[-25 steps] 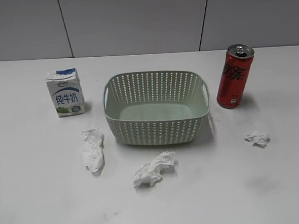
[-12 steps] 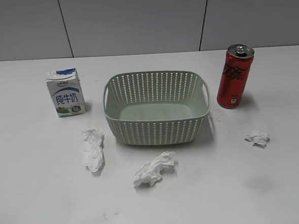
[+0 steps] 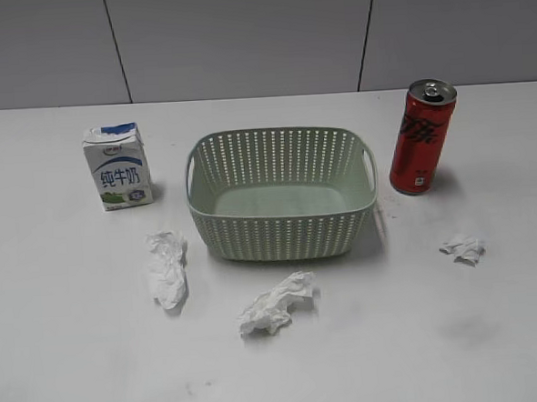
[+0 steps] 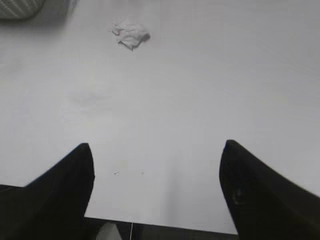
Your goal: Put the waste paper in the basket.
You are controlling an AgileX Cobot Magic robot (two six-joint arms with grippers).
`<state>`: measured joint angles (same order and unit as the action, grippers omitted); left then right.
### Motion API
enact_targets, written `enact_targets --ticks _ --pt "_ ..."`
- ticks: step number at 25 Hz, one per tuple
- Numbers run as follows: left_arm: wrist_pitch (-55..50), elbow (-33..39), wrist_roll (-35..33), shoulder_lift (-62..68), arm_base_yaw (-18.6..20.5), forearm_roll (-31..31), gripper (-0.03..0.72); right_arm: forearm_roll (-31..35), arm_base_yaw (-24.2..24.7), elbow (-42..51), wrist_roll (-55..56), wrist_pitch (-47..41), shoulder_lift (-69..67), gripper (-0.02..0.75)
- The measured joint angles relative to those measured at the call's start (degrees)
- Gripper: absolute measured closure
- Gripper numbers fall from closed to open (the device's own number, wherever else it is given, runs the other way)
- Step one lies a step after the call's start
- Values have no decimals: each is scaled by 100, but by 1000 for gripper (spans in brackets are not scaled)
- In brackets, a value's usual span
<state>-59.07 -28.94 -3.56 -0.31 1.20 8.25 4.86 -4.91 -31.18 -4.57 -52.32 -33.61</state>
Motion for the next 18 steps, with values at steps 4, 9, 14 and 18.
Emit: enact_targets --ticks 4,9,14,18 --pt "0 0 0 0 0 0 68 197 0 -468 -46 141 -1438 146" --pt "5 0 0 0 0 0 71 970 0 -1261 -542 216 -3353 147" --pt "5 0 0 0 0 0 75 865 -293 -1941 -624 481 -4879 147" --pt "5 0 0 0 0 0 76 284 -765 -2244 -611 899 -5783 146"
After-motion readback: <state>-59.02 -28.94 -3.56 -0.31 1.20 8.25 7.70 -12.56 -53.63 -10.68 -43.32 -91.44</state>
